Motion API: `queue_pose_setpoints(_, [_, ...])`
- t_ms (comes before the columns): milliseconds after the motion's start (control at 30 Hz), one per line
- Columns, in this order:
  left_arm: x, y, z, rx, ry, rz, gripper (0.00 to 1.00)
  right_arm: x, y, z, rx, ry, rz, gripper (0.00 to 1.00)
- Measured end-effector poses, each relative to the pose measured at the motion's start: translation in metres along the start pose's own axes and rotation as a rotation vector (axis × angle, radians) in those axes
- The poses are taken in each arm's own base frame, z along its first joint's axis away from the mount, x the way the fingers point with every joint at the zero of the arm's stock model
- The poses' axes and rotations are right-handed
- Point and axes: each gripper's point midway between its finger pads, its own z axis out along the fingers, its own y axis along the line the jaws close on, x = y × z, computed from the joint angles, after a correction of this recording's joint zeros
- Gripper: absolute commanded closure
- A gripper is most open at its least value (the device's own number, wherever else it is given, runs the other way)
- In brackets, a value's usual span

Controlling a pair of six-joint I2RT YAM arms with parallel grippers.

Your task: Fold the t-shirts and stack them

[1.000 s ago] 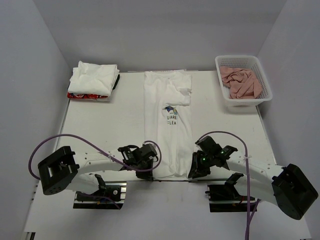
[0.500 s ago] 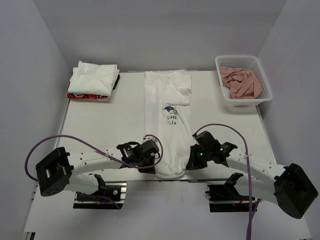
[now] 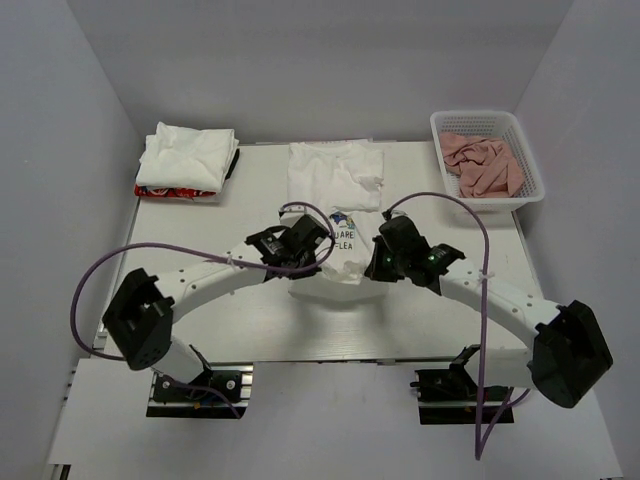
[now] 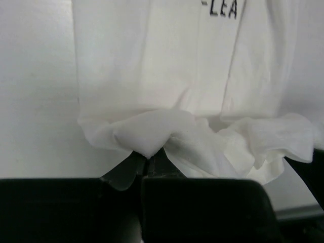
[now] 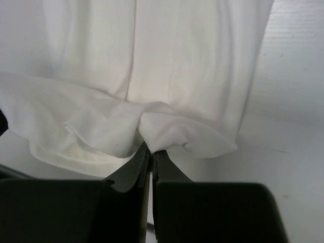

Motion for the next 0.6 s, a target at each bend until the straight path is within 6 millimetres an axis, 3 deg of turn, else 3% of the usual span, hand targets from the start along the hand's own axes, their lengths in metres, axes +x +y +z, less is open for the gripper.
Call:
queue_pose_setpoints(367, [-0.098, 0.008, 0.036, -0.090, -0.114, -0.011, 1.00, -0.083, -0.011, 0.035, 0.107, -0.152, -0.011, 1.00])
queue_pose_setpoints(467, [-0.111, 0.011, 0.054, -0.098, -0.108, -0.008, 1.00, -0.103, -0.011, 0.045, 0.111, -0.178, -0.016, 1.00])
queue_pose_setpoints(600, [-0.112, 0.024, 0.080, -0.120, -0.064, -0.008, 1.00, -0.120, -0.016, 0.064, 0.123, -0.174, -0.008, 1.00])
